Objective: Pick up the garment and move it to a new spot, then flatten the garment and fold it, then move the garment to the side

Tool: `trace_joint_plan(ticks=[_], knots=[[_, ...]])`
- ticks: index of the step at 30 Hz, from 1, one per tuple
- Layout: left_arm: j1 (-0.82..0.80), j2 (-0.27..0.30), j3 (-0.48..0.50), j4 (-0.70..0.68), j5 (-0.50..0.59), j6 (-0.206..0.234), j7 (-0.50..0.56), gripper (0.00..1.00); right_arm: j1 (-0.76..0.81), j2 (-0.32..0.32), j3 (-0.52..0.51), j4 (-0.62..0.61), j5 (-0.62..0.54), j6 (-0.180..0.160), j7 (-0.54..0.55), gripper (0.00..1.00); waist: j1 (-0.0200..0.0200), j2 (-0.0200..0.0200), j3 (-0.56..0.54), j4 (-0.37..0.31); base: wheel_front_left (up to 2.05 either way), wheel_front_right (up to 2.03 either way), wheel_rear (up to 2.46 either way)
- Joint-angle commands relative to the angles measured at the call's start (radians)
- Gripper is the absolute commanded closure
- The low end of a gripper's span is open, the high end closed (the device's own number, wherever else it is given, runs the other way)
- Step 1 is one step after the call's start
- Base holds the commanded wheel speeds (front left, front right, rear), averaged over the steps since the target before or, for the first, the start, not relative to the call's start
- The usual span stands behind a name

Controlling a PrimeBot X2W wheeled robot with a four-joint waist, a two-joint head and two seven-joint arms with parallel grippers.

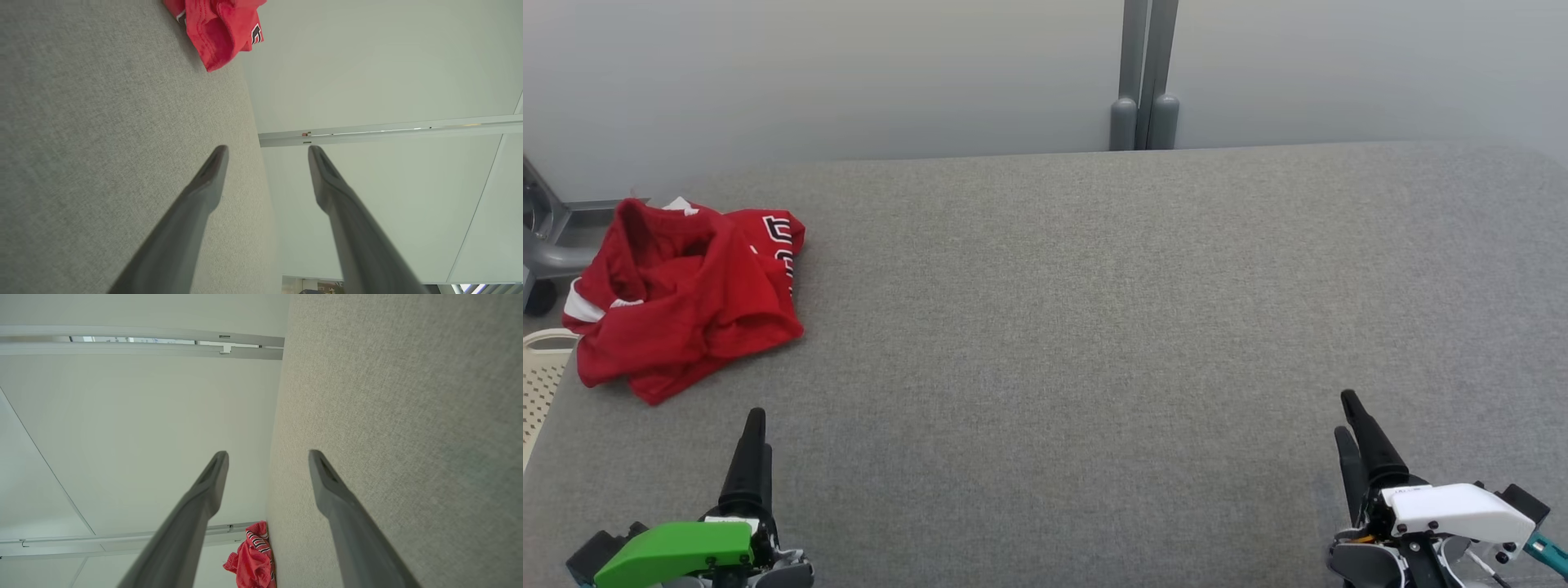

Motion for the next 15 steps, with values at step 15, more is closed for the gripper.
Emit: trace_joint_plan(ticks=[15], knots=[[-0.004, 0.008, -0.029, -0.031, 0.297, 0.044, -0.074, 0.0, -0.083, -0.008, 0.055, 0.099, -0.306, 0.0, -0.061, 0.0, 0.0, 0.0, -0.011, -0.004, 0.0, 0.0, 0.0]])
